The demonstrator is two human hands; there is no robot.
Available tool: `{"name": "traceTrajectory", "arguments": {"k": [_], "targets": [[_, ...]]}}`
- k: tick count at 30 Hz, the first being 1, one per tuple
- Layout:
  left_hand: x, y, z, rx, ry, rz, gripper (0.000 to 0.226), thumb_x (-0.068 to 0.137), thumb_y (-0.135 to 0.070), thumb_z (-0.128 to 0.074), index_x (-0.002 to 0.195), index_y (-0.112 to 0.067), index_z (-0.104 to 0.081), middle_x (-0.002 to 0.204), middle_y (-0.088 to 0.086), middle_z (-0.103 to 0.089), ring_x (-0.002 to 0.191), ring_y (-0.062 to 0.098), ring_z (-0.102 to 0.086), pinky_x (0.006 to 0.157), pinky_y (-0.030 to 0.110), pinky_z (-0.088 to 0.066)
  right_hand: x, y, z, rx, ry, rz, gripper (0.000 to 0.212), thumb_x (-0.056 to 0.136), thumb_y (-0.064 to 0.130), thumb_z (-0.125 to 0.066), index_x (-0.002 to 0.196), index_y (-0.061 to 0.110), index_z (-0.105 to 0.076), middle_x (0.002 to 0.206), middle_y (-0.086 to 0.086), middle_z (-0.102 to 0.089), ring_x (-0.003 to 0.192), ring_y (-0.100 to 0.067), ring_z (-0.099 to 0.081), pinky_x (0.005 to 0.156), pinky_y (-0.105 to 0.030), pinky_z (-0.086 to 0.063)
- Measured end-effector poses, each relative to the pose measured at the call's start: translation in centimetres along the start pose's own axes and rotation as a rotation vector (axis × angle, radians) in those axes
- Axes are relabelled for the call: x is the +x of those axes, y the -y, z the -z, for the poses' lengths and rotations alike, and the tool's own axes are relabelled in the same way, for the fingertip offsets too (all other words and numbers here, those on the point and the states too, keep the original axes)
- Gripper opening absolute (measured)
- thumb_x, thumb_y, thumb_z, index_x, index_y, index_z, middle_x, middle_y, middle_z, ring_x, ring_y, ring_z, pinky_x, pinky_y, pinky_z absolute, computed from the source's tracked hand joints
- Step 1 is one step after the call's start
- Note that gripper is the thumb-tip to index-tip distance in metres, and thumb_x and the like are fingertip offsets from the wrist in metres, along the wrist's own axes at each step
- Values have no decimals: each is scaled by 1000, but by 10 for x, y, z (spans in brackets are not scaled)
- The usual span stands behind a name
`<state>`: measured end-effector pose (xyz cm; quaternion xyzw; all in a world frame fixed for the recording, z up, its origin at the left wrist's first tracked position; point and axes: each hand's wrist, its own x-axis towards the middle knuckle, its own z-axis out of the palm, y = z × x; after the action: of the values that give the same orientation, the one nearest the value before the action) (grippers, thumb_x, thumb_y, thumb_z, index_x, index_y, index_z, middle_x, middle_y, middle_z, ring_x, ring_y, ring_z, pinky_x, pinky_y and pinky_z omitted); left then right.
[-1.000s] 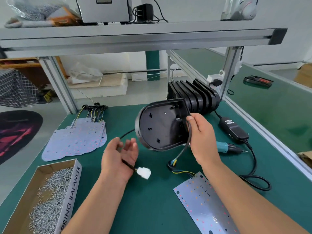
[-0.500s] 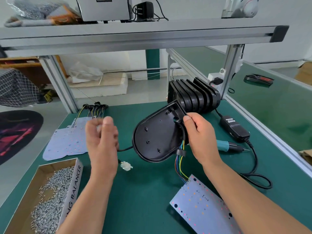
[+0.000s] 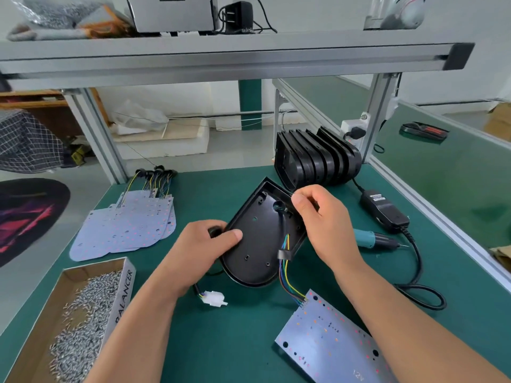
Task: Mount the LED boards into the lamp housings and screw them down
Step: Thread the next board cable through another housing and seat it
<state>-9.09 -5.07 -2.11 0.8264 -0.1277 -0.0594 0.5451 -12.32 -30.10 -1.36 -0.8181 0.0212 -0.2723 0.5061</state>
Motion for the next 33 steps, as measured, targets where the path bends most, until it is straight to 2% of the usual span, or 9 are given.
{"name": "traceTrajectory", "arguments": {"k": [6,9,12,15,17,21,24,29,33], "targets": [[5,1,2,-208,-305,131,44,81,-55,-64,84,-12,-64,66,0,-55,59,20,-43,62,39,-35,0,10,13,-83,27,15,26,105,55,-54,109,31,-62,94,14,-70,88,-8,-67,82,-38,-54],[5,1,-2,-210,-404,140,43,81,-56,-61,88,-14,-66,64,0,-52,58,19,-37,59,38,-33,-5,11,22,-165,316,-28,50,92,78,-49,97,32,-67,90,13,-73,83,-7,-68,80,-37,-56],[2,-1,-7,-142,-443,102,29,88,-54,-62,85,-26,-69,55,-14,-50,49,9,-39,55,31,-36,-13,10,14,-203,518,-79,33,89,67,-70,96,35,-69,89,19,-73,82,-2,-68,78,-25,-53],[2,-1,-9,-80,-455,69,25,97,-46,-64,81,-27,-67,50,-19,-50,44,4,-43,49,25,-34,-15,10,9,-115,512,-66,14,98,43,-74,95,30,-69,84,16,-77,77,-6,-69,77,-32,-55],[1,-3,-10,-48,-451,62,23,99,-42,-65,81,-27,-66,52,-20,-53,47,3,-45,49,23,-33,-14,12,10,-54,454,-52,16,101,43,-71,94,29,-67,77,9,-76,72,-17,-68,72,-34,-53],[-6,-13,-15,18,-426,23,19,96,-47,-68,86,-30,-67,73,-24,-66,67,1,-58,63,32,-41,-18,13,7,56,250,-44,18,101,43,-71,97,26,-67,69,-5,-68,59,-8,-65,60,-16,-47],[-17,-21,-21,184,-399,-72,23,88,-62,-61,95,-40,-64,86,-25,-69,77,3,-62,64,30,-47,-19,13,0,129,214,-66,18,105,31,-65,88,26,-69,74,-1,-72,56,-11,-67,54,-23,-51],[-26,-32,-28,361,-360,-206,24,88,-66,-51,96,-45,-56,87,-26,-67,81,3,-62,60,29,-44,-12,12,-1,87,175,-51,22,106,37,-64,87,28,-73,66,17,-68,57,-2,-58,57,-13,-40],[-31,-33,-27,333,-299,-275,25,85,-68,-52,95,-46,-55,88,-22,-64,76,7,-59,60,26,-41,-2,12,1,-58,152,-54,33,107,36,-60,76,25,-62,66,9,-62,64,-9,-57,61,-33,-43]]}}
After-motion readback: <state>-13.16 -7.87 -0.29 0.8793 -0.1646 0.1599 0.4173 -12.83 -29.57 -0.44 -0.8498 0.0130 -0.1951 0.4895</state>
